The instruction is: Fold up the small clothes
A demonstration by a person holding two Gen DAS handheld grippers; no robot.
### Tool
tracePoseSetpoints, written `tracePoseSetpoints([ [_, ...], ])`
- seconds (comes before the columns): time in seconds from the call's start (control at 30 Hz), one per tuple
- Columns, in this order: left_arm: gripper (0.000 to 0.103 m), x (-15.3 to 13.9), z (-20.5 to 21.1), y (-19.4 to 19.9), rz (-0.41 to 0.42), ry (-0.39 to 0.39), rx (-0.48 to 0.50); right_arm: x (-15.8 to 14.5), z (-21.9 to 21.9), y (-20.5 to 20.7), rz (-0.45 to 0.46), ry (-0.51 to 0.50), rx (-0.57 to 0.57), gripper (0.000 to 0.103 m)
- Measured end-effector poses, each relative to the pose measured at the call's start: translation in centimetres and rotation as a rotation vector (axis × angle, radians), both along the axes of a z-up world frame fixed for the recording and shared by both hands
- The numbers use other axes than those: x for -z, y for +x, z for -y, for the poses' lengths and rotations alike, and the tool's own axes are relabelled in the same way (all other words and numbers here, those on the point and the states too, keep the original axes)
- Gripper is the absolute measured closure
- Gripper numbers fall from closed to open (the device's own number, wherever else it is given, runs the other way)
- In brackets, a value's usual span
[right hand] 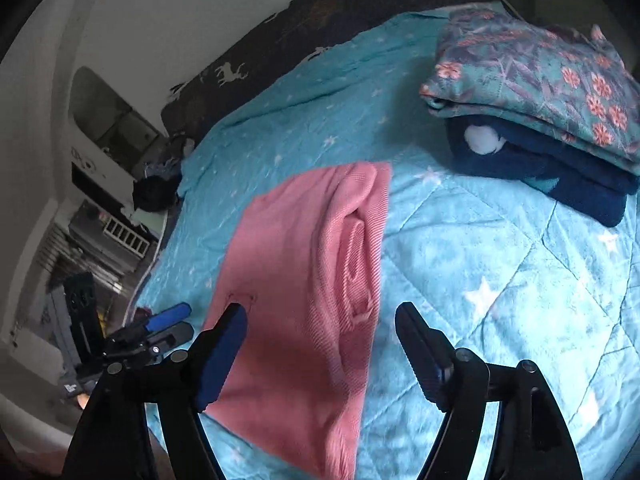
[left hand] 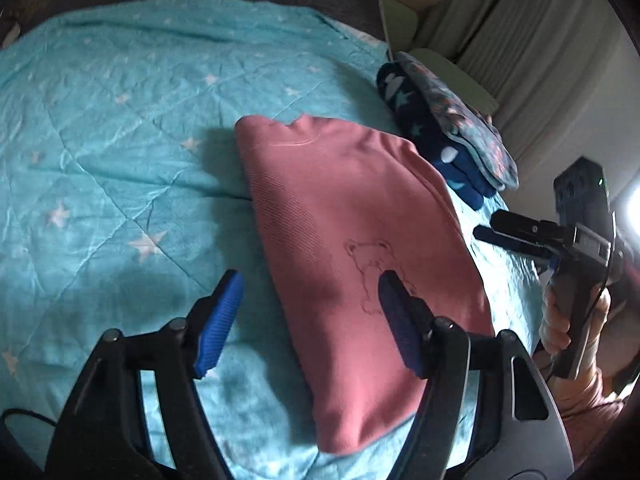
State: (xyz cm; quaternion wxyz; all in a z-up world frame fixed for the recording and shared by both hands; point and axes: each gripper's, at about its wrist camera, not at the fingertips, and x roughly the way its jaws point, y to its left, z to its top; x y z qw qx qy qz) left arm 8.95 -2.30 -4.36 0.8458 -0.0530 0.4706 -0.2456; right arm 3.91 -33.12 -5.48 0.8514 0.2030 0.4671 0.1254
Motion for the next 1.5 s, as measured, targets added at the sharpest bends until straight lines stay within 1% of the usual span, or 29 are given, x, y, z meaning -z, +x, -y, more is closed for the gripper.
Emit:
tracePoseSetpoints([
  [0.07,0.032,0.4,0.1,0.9,-0.017,0.001,0.001,1.3,1.1,1.5,-0.055,0.072,-0.004,0.024],
  [0.13,0.032,0.7,0.6,1.5,-0.014,0.014,0.021,2.3,1.4,2.5,-0.09,0.095,-0.019,0.024],
  [0.2,0.032,0.9,0.9,1.9,-0.016,0.021,0.042,3.5,1.2,3.3,-0.116,0.096,-0.036,0.024],
  [0.27,0.032,1.4,1.3,2.6,-0.031,0.026,0.055,4.3,1.0,4.3,-0.121,0.125,-0.05,0.024],
  [0.33,0.032,2.0,1.6,3.2,-0.052,0.026,0.067,4.3,1.1,5.1,-0.112,0.155,-0.072,0.022],
  [0.43,0.032,2.8,1.8,4.3,-0.094,0.001,0.084,4.6,0.6,6.9,-0.113,0.186,-0.119,0.021],
  [0.53,0.032,3.1,2.0,5.3,-0.113,-0.022,0.103,4.7,-0.3,8.7,-0.114,0.172,-0.17,0.02],
  [0.6,0.027,3.4,2.3,5.8,-0.118,-0.027,0.126,4.7,-1.4,9.8,-0.118,0.149,-0.21,0.016],
  [0.73,0.026,3.6,3.0,6.6,-0.098,-0.029,0.161,4.7,-3.2,11.7,-0.112,0.084,-0.262,0.015],
  [0.77,0.026,3.6,3.1,6.8,-0.094,-0.028,0.164,4.7,-3.8,12.2,-0.108,0.065,-0.271,0.017],
  [0.83,0.026,3.6,3.4,6.9,-0.084,-0.021,0.167,4.8,-4.4,12.4,-0.113,0.011,-0.267,0.035],
  [0.87,0.026,3.6,3.4,6.9,-0.08,-0.015,0.167,4.8,-4.5,12.5,-0.114,-0.007,-0.258,0.054],
  [0.9,0.028,3.6,3.5,6.9,-0.075,-0.009,0.169,5.1,-4.4,12.6,-0.124,0.011,-0.255,0.063],
  [0.93,0.03,3.5,3.5,6.8,-0.064,-0.002,0.17,5.3,-4.1,12.6,-0.131,0.042,-0.247,0.065],
  [0.97,0.036,3.4,3.5,6.6,-0.052,0.006,0.168,5.5,-3.8,12.6,-0.138,0.071,-0.234,0.07],
  [1.0,0.043,3.3,3.5,6.6,-0.046,0.008,0.165,5.6,-3.5,12.5,-0.14,0.09,-0.224,0.072],
  [1.03,0.048,3.2,3.4,6.6,-0.04,0.005,0.158,5.6,-3.5,12.5,-0.135,0.095,-0.219,0.073],
  [1.1,0.062,2.8,3.0,6.6,-0.035,-0.008,0.133,5.3,-3.7,12.2,-0.113,0.08,-0.217,0.076],
  [1.13,0.065,2.4,2.8,6.4,-0.033,-0.019,0.11,5.0,-3.9,11.9,-0.098,0.069,-0.215,0.077],
  [1.17,0.07,2.0,2.6,6.1,-0.023,-0.024,0.099,4.6,-3.9,11.5,-0.085,0.063,-0.213,0.077],
  [1.2,0.074,1.3,2.7,5.4,0.008,-0.023,0.093,4.0,-4.0,11.0,-0.068,0.058,-0.212,0.078],
  [1.27,0.076,0.0,2.9,4.1,0.065,-0.017,0.094,2.5,-4.7,10.0,-0.02,0.041,-0.216,0.079],
  [1.33,0.078,-1.9,3.1,2.6,0.131,-0.021,0.097,0.3,-5.7,8.4,0.052,-0.005,-0.227,0.08],
  [1.43,0.079,-4.9,3.3,0.6,0.2,-0.058,0.108,-2.9,-5.9,5.6,0.15,-0.051,-0.232,0.08],
  [1.5,0.079,-6.9,4.0,-0.4,0.236,-0.09,0.135,-5.3,-5.8,3.5,0.22,-0.07,-0.217,0.08],
])
